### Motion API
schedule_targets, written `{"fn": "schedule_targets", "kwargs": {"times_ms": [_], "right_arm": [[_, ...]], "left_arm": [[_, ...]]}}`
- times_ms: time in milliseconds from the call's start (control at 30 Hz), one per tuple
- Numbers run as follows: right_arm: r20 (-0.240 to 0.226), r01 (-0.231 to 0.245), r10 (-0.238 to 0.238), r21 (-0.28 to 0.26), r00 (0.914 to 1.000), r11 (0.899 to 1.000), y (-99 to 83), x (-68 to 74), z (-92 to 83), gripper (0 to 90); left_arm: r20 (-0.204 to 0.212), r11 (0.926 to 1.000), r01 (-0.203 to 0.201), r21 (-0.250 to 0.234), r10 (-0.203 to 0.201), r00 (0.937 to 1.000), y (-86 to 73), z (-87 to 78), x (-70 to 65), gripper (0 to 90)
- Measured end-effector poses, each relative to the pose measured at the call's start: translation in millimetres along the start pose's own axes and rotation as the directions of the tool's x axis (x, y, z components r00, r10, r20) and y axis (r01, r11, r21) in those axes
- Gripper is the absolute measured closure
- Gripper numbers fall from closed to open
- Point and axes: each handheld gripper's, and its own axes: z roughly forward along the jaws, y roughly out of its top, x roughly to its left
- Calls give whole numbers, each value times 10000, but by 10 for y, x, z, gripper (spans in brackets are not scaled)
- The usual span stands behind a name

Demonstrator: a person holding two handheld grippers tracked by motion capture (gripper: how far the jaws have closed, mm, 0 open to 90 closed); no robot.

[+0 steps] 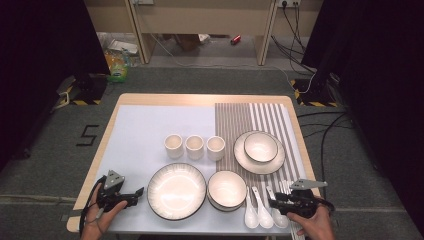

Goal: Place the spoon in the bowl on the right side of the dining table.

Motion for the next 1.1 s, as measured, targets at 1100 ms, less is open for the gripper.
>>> {"fn": "schedule_targets", "kwargs": {"times_ms": [1100], "right_arm": [[136,-1397,1390,785,9902,9871,149,7,110,736]], "left_arm": [[-17,10000,-30,5,30,10000,1,0,0,137]]}}
